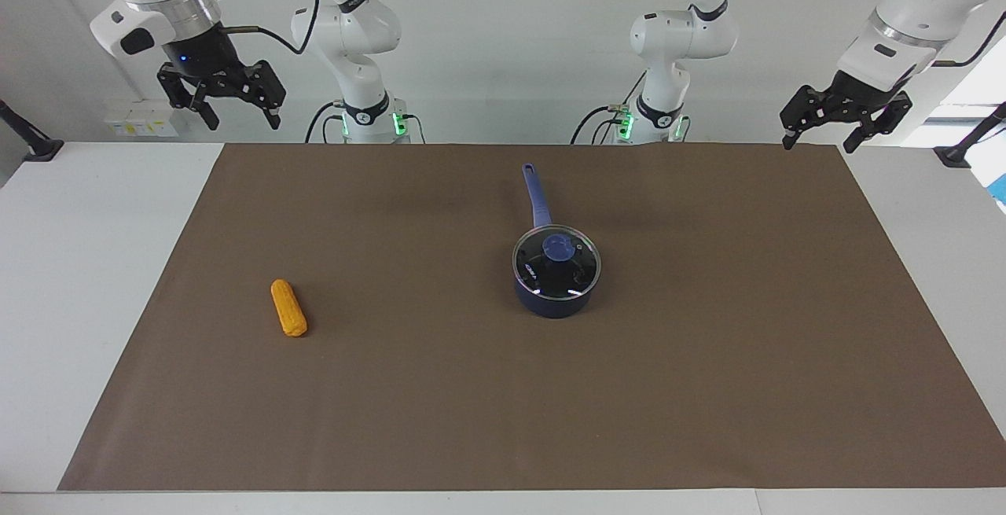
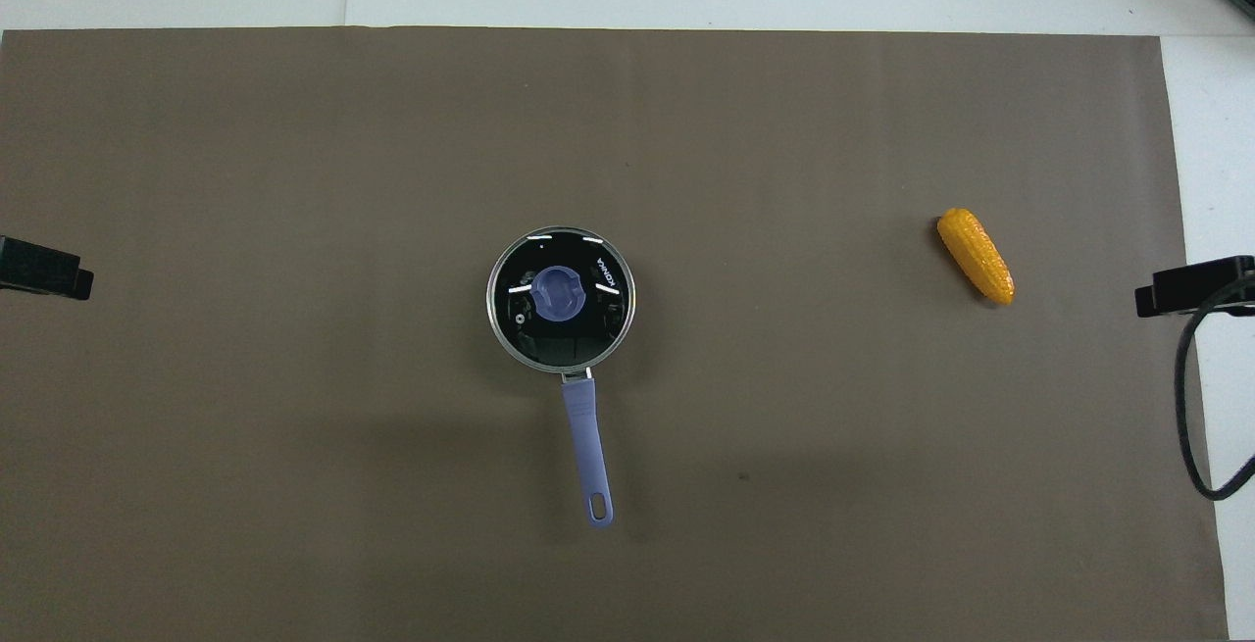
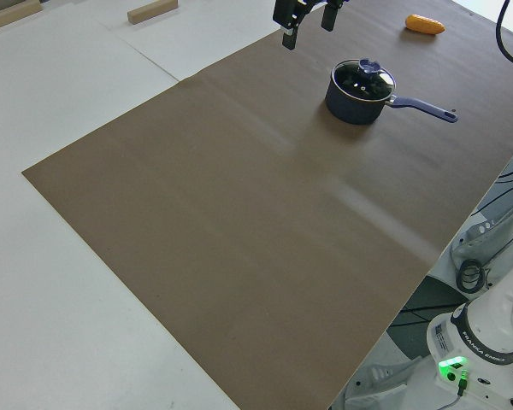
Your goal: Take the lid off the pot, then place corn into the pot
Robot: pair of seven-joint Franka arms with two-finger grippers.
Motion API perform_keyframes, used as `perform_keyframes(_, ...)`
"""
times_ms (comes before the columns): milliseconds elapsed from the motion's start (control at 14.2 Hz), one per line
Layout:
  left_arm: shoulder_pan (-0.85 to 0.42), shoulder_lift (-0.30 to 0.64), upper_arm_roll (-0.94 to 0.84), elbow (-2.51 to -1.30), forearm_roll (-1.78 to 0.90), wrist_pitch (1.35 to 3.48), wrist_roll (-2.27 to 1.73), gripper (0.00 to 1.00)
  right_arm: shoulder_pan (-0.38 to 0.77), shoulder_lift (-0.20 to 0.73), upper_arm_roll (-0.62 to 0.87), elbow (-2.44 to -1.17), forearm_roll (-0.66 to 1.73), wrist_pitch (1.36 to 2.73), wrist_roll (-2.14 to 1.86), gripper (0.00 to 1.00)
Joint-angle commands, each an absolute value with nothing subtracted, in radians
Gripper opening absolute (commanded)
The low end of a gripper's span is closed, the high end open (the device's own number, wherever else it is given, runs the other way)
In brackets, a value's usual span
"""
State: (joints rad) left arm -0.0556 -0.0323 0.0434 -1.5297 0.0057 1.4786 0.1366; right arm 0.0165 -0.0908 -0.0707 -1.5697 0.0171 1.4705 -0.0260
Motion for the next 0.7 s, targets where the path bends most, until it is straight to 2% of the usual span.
perform_keyframes(0,-0.055,-0.049,0.04,-1.539,0.006,1.468,0.129,1.0,0.011,-0.1,-0.071,-1.572,0.009,1.465,-0.002,1.0)
perform_keyframes(634,-0.066,-0.055,0.029,-1.558,0.005,1.474,0.127,1.0,0.012,-0.1,-0.064,-1.572,0.025,1.462,-0.006,1.0)
